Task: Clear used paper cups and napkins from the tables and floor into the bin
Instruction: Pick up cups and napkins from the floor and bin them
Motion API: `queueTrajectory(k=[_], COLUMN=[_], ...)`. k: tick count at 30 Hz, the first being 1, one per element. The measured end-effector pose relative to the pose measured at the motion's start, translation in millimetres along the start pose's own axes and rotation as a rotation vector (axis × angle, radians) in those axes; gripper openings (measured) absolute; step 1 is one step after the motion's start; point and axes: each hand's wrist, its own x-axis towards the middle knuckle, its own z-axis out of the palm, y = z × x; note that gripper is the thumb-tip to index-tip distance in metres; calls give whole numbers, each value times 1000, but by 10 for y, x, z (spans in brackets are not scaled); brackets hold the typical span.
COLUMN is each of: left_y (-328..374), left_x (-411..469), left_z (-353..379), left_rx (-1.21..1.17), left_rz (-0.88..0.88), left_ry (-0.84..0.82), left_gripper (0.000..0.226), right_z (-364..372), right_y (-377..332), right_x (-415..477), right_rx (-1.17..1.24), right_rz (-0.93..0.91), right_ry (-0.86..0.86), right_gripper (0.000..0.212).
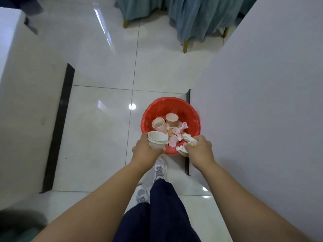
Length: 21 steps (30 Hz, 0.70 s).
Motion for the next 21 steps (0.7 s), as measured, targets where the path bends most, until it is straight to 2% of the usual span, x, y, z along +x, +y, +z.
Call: queueTrajectory(k=[3, 7, 10, 14, 18, 21], left_y=[54, 151, 172, 82, -8, 39], left_x=[457, 1039, 1345, 1494, 1425, 1281], left_z=[154, 308, 392, 414, 283, 68], left_rx=[-32, -81, -109, -124, -114, -123], left_rz=[13, 51, 58, 34, -92, -130], left_ry=[-37, -94, -125, -163, -136, -77], left_gripper=[64, 83, 70, 36, 42, 30], right_z=[117, 303, 380, 382, 347, 281], right_y=[5, -7, 15, 14, -54, -217], right_x=[421, 965, 1269, 1447, 1420, 1287], right_rx=[7, 24, 43, 80, 67, 85], right_rz=[31, -16, -29, 6, 88, 98], right_ry=[-15, -61, -122, -188, -195, -201], right_gripper=[42, 50, 47, 39, 31, 18])
